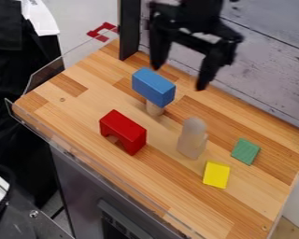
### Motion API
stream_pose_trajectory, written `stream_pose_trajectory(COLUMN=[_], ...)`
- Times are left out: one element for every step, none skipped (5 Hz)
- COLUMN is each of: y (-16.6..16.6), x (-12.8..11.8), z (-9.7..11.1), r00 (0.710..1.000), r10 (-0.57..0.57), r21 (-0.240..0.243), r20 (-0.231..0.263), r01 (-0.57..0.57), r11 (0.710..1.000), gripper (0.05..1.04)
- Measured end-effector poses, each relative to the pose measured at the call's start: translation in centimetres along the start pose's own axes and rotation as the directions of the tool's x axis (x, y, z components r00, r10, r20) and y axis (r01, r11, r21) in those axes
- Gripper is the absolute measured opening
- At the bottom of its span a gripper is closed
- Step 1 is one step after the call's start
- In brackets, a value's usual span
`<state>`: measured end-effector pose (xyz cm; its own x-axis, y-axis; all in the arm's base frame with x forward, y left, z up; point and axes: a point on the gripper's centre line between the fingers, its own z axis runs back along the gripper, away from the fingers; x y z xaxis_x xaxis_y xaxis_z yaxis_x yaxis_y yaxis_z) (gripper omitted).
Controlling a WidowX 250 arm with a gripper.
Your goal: Take the cylinder off of the red arch and put it on top of the white cube
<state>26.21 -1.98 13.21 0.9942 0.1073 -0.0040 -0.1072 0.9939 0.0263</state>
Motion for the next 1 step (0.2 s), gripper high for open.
stream_pose_trajectory(y=[0.33], x=[-0.12], z=[-0.56], r00=[1.000], r10=[-0.001], r21=[-0.031], r20=[-0.006], r01=[0.001], r11=[1.000], gripper=[0.999])
